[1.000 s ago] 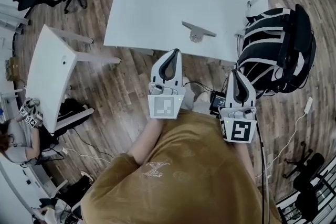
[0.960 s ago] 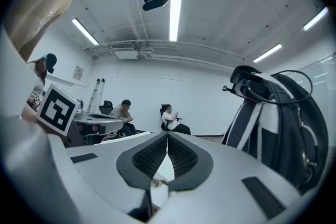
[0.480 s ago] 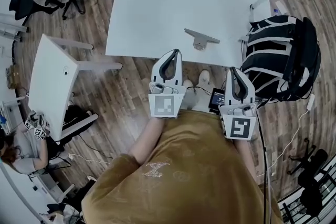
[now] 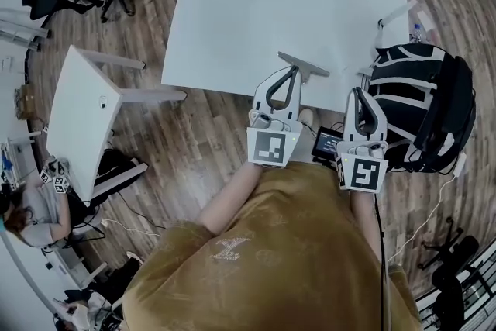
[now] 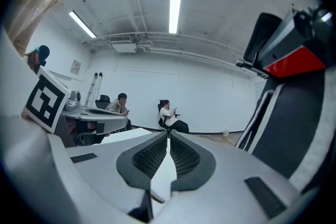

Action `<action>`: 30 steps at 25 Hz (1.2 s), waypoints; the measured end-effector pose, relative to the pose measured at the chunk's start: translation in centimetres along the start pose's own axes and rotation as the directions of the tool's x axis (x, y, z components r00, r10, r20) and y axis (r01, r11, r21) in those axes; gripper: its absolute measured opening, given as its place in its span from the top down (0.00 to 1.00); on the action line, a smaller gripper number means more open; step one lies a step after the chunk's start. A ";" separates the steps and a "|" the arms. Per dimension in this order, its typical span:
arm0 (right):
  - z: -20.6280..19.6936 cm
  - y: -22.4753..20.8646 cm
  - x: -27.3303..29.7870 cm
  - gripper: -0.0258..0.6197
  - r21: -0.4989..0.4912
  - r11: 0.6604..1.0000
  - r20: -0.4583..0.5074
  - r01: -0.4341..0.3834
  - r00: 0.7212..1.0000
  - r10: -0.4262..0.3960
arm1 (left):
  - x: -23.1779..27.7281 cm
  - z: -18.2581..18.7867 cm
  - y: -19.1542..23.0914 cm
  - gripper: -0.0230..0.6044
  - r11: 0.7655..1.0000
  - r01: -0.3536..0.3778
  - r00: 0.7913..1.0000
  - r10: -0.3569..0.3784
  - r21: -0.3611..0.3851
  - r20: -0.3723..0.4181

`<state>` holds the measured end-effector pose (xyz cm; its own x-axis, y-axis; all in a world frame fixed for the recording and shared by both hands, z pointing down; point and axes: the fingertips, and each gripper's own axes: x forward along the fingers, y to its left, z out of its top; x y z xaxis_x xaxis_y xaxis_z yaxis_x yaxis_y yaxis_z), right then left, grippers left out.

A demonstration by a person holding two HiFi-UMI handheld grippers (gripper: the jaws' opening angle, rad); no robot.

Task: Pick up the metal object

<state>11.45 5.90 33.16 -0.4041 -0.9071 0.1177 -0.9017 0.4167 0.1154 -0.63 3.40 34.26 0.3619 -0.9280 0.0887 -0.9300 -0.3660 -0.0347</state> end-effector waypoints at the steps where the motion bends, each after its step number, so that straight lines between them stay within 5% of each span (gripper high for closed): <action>1: -0.1 -0.1 0.4 0.95 -0.001 1.000 -0.001 -0.008 1.000 0.008 | 0.3 -0.1 0.1 0.95 1.000 -0.006 1.000 0.006 -0.004 -0.002; 7: -1.5 0.1 2.6 0.94 -0.029 0.998 -0.039 -0.063 0.997 0.061 | 1.5 -1.5 1.5 0.95 0.998 -0.057 0.997 0.056 -0.016 -0.049; 15: -5.6 0.9 4.8 0.94 -0.103 0.991 -0.169 -0.084 0.983 0.066 | 3.3 -2.9 2.2 0.95 1.000 0.013 0.994 -0.011 0.017 -0.109; 30: -15.7 3.6 8.8 0.94 -0.136 0.975 -0.443 -0.177 0.891 0.100 | 6.1 -12.3 3.1 0.95 0.992 0.125 0.950 -0.118 0.005 -0.290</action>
<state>7.06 0.30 50.11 -0.3823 -0.7399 0.5535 -0.7864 0.5751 0.2257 -2.14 -2.53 46.90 0.4348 -0.8180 0.3766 -0.8772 -0.4793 -0.0283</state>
